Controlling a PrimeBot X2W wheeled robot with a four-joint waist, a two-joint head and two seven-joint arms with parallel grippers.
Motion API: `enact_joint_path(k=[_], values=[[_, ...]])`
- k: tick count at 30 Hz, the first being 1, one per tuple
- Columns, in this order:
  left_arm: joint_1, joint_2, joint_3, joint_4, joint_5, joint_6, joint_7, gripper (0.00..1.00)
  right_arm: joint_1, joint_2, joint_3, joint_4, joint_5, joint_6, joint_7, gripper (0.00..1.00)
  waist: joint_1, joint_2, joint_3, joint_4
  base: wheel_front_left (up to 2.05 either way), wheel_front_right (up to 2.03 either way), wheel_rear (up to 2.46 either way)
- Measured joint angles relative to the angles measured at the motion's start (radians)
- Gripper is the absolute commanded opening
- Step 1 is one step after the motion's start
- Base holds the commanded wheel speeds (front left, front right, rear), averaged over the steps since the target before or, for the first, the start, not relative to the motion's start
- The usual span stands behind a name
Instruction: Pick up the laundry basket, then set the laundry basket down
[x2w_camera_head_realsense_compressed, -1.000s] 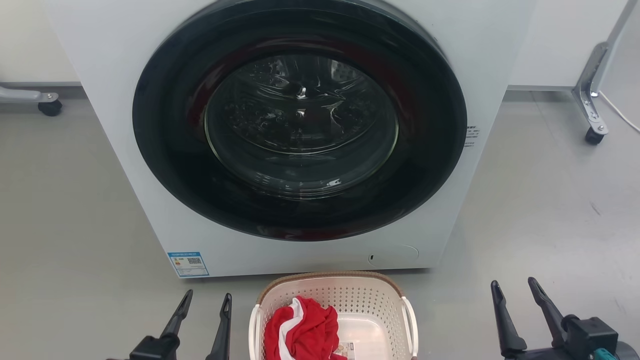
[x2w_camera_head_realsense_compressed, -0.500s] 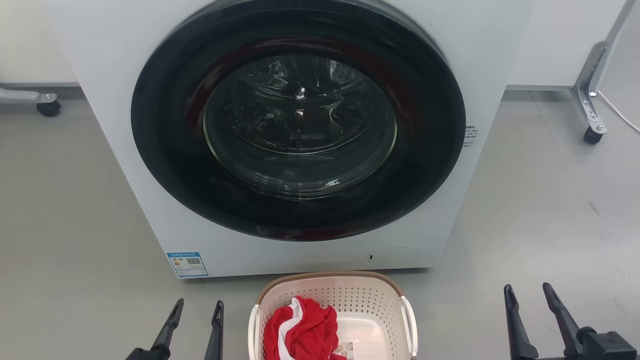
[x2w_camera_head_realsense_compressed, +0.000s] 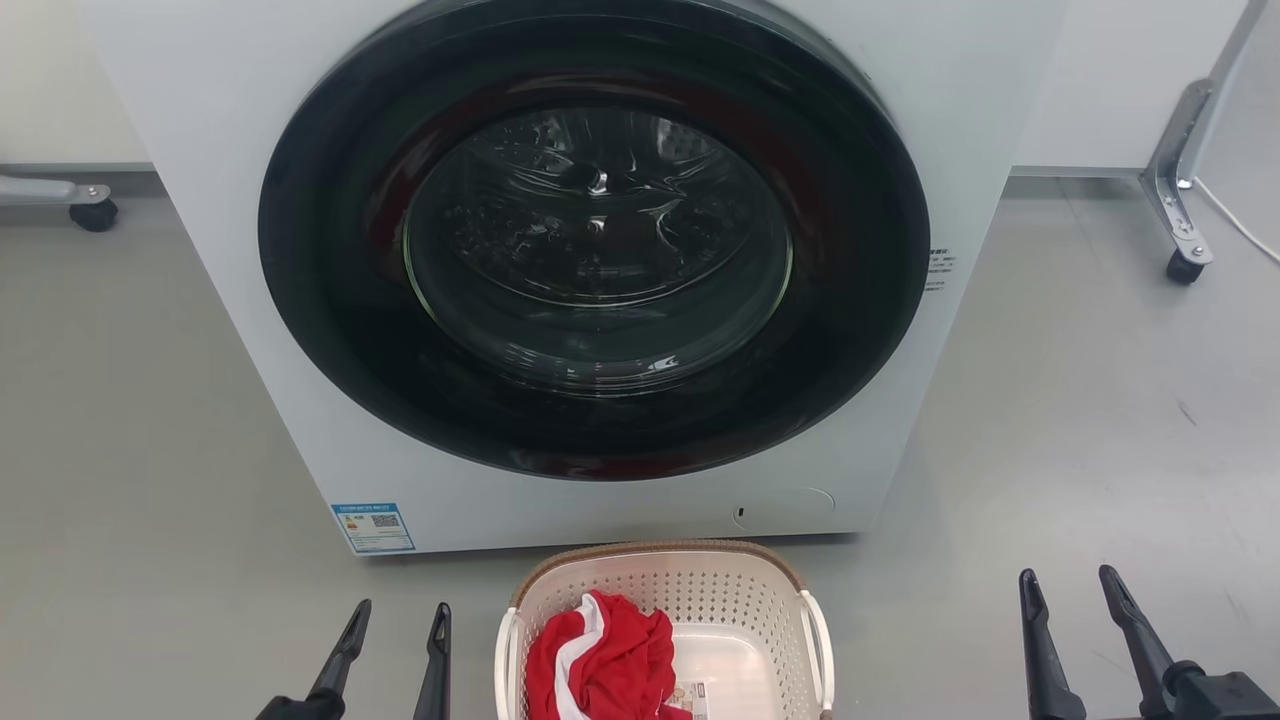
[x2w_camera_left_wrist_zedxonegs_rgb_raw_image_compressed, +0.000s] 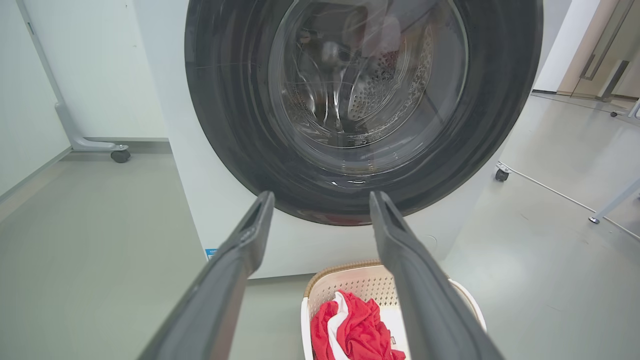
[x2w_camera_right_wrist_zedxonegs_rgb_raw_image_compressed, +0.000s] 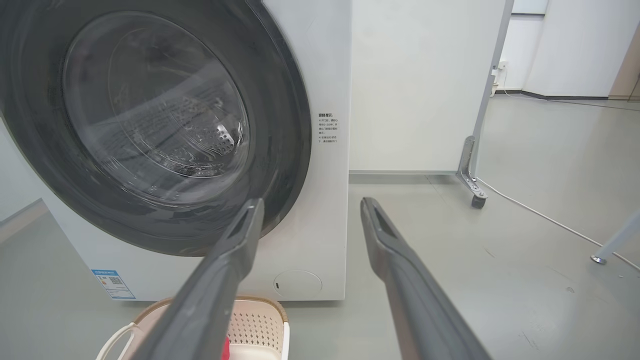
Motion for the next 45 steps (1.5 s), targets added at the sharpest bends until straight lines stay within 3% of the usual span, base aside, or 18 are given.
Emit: enact_joint_path(k=[8, 9, 16, 45], values=[[0.0, -0.007, 0.006, -0.011, 0.028, 0.001, 0.018, 1.0, 0.007, 0.004, -0.015, -0.016, -0.007, 0.0, 0.01, 1.0, 0.0, 0.0, 0.003, 0.003, 0.0, 0.0, 0.0], [0.001, -0.009, 0.003, -0.001, 0.027, 0.0, 0.018, 0.0, 0.008, 0.007, -0.013, -0.005, -0.006, 0.0, 0.01, 0.0, 0.0, 0.0, 0.003, 0.003, 0.0, 0.0, 0.0], [0.015, -0.02, 0.018, 0.022, 0.01, -0.01, 0.028, 0.0, 0.019, 0.026, -0.021, 0.022, 0.02, 0.01, 0.02, 0.0, 0.0, 0.0, 0.005, 0.002, 0.0, 0.0, 0.0], [-0.018, -0.066, 0.134, 0.068, -0.346, -0.072, 0.124, 0.0, -0.033, 0.076, -0.116, 0.088, 0.389, 0.072, 0.126, 0.0, 0.0001, 0.0001, 0.008, -0.007, 0.0, 0.0, 0.0]])
